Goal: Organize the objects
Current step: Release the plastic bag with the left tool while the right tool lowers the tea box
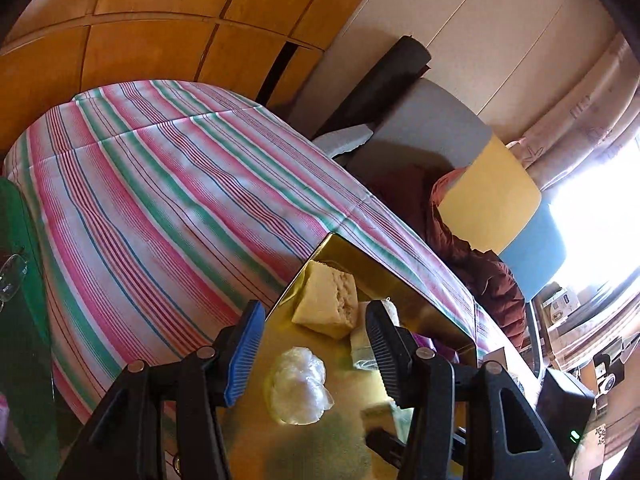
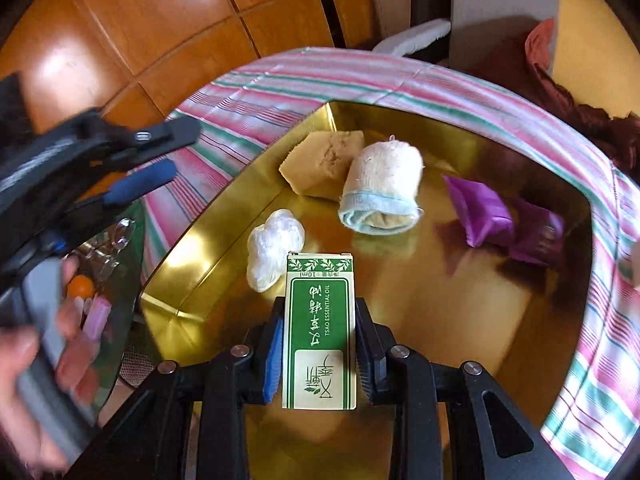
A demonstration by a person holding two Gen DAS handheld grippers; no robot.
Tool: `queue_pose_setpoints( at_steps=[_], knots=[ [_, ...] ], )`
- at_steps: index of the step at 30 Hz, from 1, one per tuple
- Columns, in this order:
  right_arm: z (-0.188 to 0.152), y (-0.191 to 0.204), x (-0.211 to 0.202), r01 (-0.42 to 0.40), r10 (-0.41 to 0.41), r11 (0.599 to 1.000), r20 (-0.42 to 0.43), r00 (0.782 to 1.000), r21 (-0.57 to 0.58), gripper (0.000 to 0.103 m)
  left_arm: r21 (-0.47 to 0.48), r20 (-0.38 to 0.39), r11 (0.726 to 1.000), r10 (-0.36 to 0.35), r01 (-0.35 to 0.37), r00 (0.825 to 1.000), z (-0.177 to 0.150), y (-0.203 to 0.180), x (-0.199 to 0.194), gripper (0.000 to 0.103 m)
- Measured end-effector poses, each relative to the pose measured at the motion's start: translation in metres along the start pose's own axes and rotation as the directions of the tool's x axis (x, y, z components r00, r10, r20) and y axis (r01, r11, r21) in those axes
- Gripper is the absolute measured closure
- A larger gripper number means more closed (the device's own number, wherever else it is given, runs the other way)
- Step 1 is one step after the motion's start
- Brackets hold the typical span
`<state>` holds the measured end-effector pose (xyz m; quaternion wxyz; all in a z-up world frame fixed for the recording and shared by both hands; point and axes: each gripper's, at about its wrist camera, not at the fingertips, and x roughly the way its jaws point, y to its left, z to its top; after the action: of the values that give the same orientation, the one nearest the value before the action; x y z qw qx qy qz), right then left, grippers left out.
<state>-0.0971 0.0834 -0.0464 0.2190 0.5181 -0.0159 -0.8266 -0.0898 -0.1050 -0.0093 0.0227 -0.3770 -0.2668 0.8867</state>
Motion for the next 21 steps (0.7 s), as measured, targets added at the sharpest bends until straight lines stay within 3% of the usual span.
queue_pose_setpoints(
  at_steps=[6, 10, 21],
  knots=[
    [0.021, -0.004, 0.019, -0.028, 0.026, 0.994, 0.029, 0.999, 0.101, 0.07, 0.004, -0.007, 1.0, -0.009, 0.009, 1.0, -0.001, -0.004, 0.001, 0.05],
    [0.02, -0.01, 0.012, -0.058, 0.051, 0.986, 0.049, 0.998, 0.158, 0.057, 0.013, -0.007, 1.0, -0.007, 0.007, 1.0, -0.004, -0.006, 0.001, 0.05],
    [-0.007, -0.004, -0.036, 0.038, -0.041, 0.999, 0.15, 0.988, 0.022, 0.051, 0.054, -0.025, 0.998, -0.014, 0.015, 1.0, -0.017, -0.023, 0.005, 0.05]
  ],
)
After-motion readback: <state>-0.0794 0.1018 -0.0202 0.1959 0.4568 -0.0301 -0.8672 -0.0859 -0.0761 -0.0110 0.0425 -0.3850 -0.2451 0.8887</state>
